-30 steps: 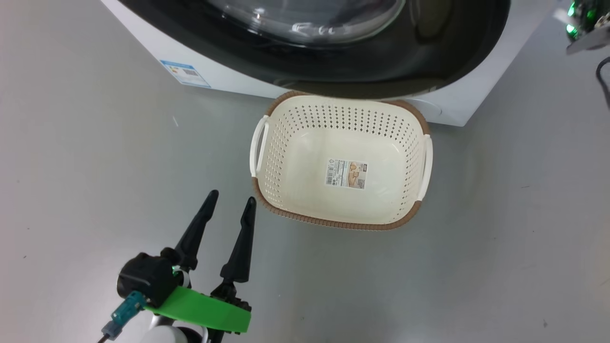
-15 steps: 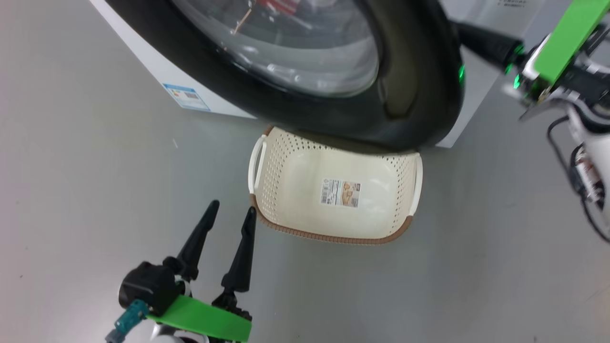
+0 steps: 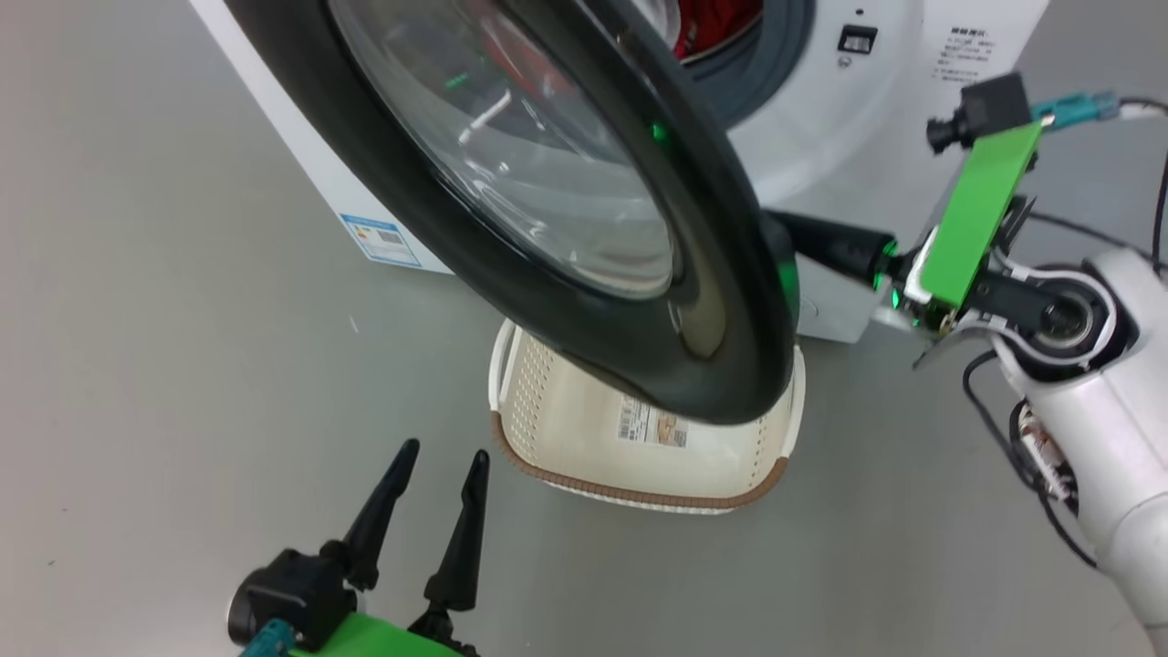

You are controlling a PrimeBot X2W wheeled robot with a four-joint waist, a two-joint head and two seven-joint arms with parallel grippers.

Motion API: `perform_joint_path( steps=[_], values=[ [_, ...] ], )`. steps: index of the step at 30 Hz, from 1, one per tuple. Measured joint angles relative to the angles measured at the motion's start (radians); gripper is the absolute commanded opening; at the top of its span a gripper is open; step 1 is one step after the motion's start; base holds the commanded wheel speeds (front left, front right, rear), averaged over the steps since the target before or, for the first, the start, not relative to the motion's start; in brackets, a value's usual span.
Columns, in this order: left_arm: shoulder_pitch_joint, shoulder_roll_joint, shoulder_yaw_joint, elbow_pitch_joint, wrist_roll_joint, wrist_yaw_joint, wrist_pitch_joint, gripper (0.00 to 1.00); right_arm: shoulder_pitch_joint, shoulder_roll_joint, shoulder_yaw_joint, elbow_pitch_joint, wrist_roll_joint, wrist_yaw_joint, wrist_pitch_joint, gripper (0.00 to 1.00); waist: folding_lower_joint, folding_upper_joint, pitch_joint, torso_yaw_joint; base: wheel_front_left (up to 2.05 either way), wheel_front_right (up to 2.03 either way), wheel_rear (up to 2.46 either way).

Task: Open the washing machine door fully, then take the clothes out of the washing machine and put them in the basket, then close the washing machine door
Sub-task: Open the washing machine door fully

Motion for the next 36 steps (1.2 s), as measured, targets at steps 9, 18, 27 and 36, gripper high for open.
perform_joint_path(
  steps=[9,18,27,36],
  values=[
    [0.053,0.002,0.0,0.001,0.01,0.004,0.0,1.0,0.103,0.027,0.003,-0.047,0.0,0.0,0.02,0.0,0.0,0.0,-0.054,0.042,0.0,0.0,0.0],
    [0.074,0.002,-0.001,-0.001,0.016,0.012,0.0,1.0,0.175,0.058,0.014,-0.098,0.0,0.0,0.041,0.0,0.0,0.0,-0.089,0.103,0.0,0.0,0.0],
    [0.1,0.003,0.0,-0.005,0.016,0.022,0.0,1.0,0.231,0.092,0.027,-0.129,-0.003,0.0,0.062,0.0,0.0,0.0,-0.116,0.16,0.0,0.0,0.0],
    [0.104,0.003,0.01,-0.006,0.016,0.052,0.0,1.0,0.247,0.128,0.042,-0.137,-0.03,0.0,0.074,0.0,0.0,0.0,-0.13,0.218,0.0,0.0,0.0]
  ],
)
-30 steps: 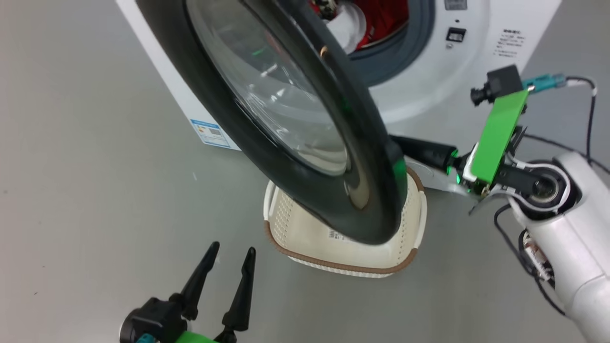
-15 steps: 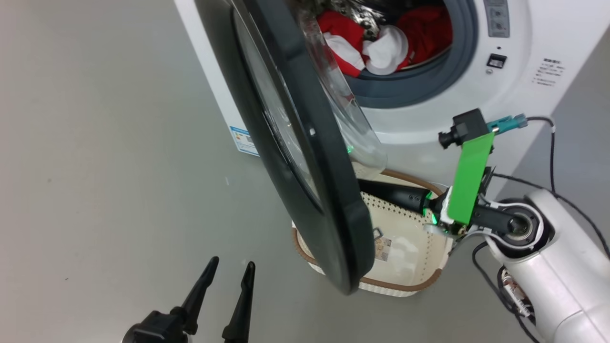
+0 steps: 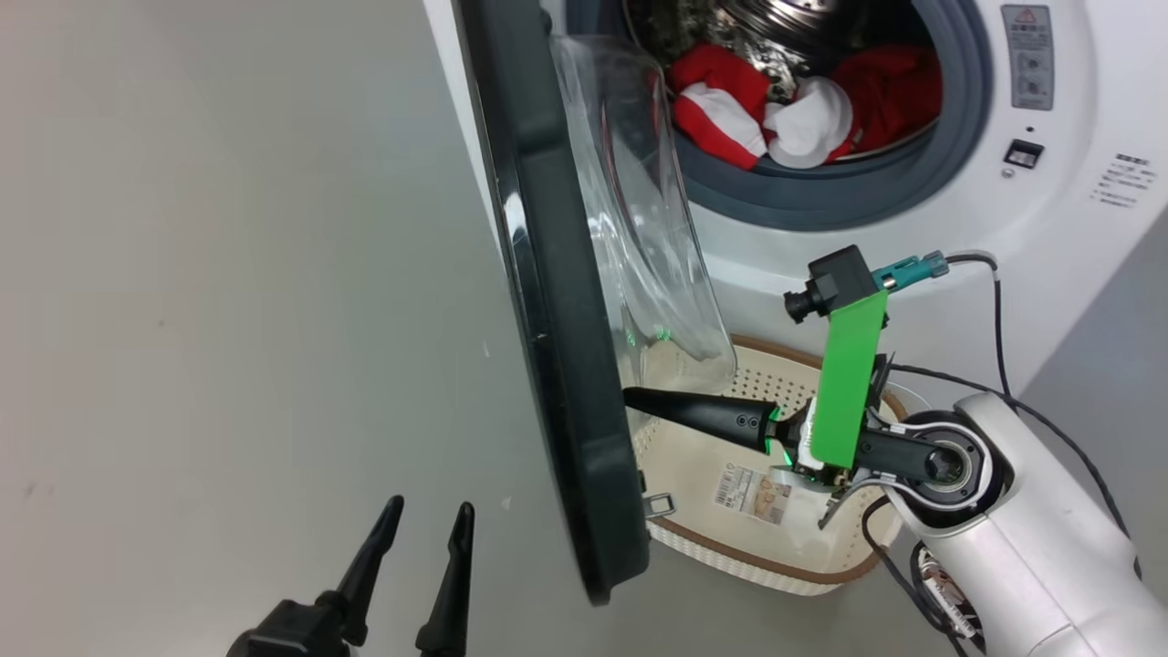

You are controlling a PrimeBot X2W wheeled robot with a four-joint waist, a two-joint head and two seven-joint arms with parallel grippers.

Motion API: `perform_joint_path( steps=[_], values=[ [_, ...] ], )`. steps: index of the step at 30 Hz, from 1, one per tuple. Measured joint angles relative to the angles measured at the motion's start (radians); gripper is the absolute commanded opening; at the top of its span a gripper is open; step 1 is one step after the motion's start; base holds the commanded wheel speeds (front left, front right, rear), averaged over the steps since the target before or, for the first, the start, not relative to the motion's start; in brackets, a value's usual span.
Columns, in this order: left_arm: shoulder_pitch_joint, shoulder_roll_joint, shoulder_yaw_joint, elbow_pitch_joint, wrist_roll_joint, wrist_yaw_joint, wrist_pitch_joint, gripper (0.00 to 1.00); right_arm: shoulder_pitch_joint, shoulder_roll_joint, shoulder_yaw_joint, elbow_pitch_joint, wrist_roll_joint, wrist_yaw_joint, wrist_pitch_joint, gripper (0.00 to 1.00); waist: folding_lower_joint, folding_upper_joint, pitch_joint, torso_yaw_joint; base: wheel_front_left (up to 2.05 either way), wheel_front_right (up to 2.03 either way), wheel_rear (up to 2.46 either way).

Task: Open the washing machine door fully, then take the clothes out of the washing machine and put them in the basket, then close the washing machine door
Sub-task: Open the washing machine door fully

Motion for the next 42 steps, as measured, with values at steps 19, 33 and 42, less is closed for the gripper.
perform_joint_path(
  steps=[19,33,42],
  values=[
    [0.006,0.0,0.045,-0.043,-0.005,0.058,0.0,1.0,-0.023,0.076,0.047,0.037,-0.016,0.0,0.027,0.0,0.0,0.0,0.019,0.036,0.0,0.0,0.0],
    [0.007,0.0,0.041,-0.014,-0.009,0.039,0.0,1.0,-0.002,0.065,0.031,0.026,-0.062,0.0,-0.033,1.0,0.0,0.0,0.005,0.029,0.0,0.0,0.0],
    [0.007,0.0,0.057,0.012,-0.004,0.021,0.0,1.0,0.097,0.017,-0.005,0.027,-0.097,0.0,-0.152,1.0,0.0,0.0,-0.018,0.012,0.0,0.0,0.0]
  ],
)
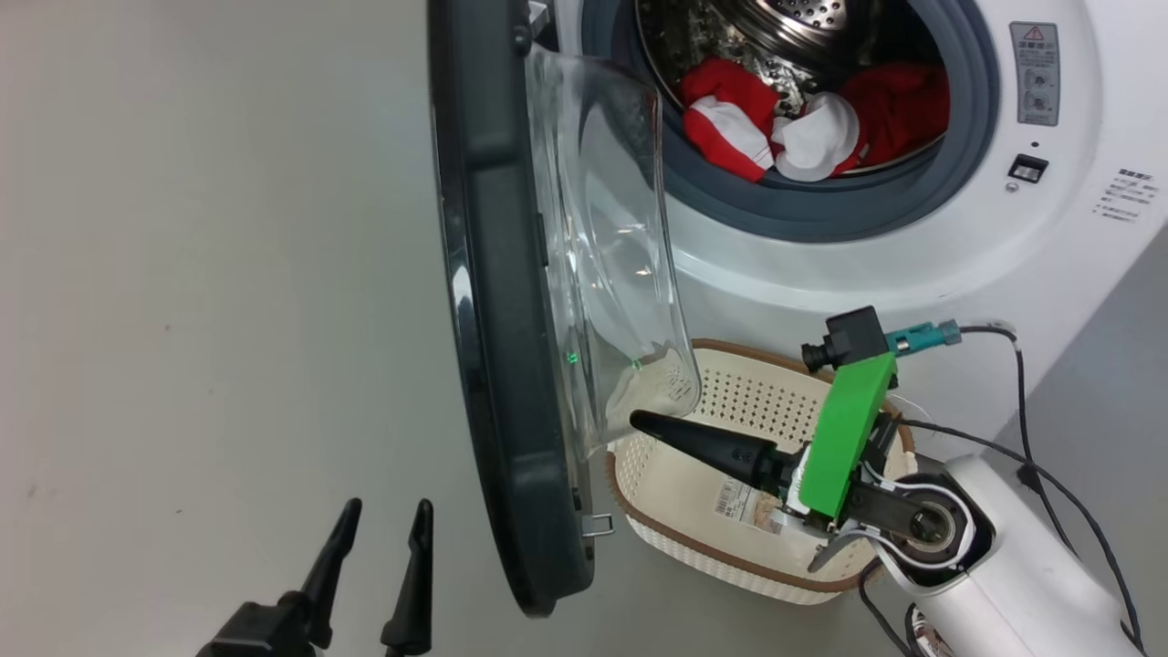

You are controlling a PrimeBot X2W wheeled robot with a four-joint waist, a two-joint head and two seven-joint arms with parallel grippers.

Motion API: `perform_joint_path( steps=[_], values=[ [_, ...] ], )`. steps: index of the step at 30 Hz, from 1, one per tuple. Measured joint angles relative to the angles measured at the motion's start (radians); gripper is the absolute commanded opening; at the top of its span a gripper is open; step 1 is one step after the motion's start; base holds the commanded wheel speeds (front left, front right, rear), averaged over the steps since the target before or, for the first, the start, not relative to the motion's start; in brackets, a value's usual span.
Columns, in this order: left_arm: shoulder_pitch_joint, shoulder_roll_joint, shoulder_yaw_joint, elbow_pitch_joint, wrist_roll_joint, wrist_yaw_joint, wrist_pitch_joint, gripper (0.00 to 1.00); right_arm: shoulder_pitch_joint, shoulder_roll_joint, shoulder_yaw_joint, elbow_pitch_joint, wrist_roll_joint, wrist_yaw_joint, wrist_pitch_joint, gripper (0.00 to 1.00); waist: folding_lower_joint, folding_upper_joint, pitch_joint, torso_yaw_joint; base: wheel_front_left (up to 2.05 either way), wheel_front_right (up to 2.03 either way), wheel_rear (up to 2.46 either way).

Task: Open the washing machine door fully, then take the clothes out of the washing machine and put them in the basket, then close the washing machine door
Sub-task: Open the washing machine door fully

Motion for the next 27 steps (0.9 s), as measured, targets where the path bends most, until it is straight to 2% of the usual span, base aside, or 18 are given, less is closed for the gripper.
perform_joint_path(
  steps=[21,27],
  values=[
    [0.022,0.0,0.066,0.008,0.025,-0.01,0.0,1.0,0.152,-0.105,0.02,0.026,-0.066,0.0,-0.283,1.0,0.0,0.0,-0.023,-0.084,0.0,0.0,0.0],
    [0.024,0.0,0.072,0.01,0.029,-0.01,0.0,1.0,0.176,-0.146,0.062,0.068,-0.131,0.0,-0.391,1.0,0.0001,0.0,-0.022,-0.097,0.0,0.0,0.0]
  ],
)
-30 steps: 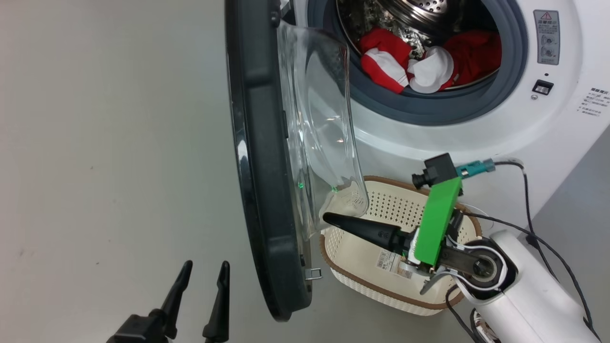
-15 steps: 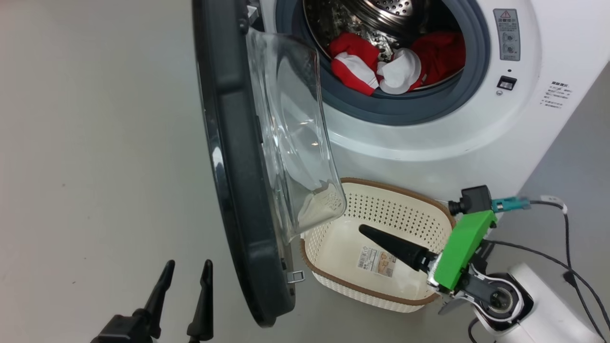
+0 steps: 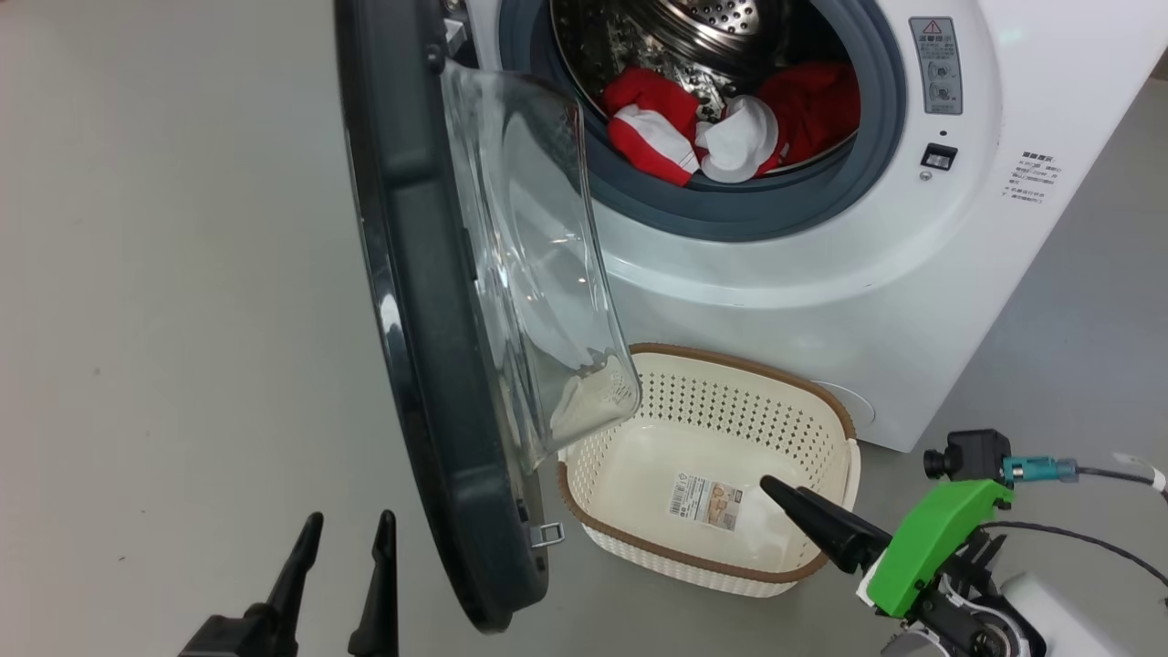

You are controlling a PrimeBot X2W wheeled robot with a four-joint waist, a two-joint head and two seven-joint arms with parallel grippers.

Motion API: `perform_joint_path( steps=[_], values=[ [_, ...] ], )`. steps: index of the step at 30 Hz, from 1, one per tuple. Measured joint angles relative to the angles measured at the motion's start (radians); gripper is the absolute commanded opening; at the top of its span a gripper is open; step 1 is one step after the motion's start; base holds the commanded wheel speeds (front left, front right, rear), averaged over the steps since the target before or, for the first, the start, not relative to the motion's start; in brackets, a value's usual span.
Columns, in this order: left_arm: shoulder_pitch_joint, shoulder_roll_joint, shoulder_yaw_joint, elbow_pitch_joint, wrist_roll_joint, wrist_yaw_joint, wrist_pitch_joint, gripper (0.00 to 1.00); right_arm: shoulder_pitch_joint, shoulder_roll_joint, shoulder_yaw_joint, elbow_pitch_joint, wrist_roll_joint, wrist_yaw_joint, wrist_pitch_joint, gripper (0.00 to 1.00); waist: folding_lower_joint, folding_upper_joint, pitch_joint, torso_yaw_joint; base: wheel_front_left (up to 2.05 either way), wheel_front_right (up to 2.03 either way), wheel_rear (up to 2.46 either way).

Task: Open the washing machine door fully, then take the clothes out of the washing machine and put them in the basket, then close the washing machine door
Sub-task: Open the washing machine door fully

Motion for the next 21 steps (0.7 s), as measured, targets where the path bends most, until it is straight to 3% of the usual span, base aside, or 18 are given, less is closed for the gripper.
perform_joint_path(
  steps=[9,17,21],
  values=[
    [0.0,0.0,0.005,0.004,0.0,0.0,0.0,1.0,0.011,-0.044,0.087,0.046,-0.074,0.0,-0.195,1.0,-0.0001,0.0,0.005,-0.012,0.0,0.0,0.0],
    [0.0,0.0,0.01,0.008,0.0,0.0,0.0,1.0,0.007,-0.078,0.221,0.12,-0.236,0.001,-0.452,1.0,0.0,0.0,0.011,-0.019,0.0,0.0,0.0],
    [0.0,0.0,0.014,0.011,0.0,0.0,0.0,1.0,-0.008,-0.078,0.245,0.162,-0.307,0.001,-0.484,1.0,-0.0001,0.0,0.013,-0.022,0.0,0.0,0.0]
  ],
)
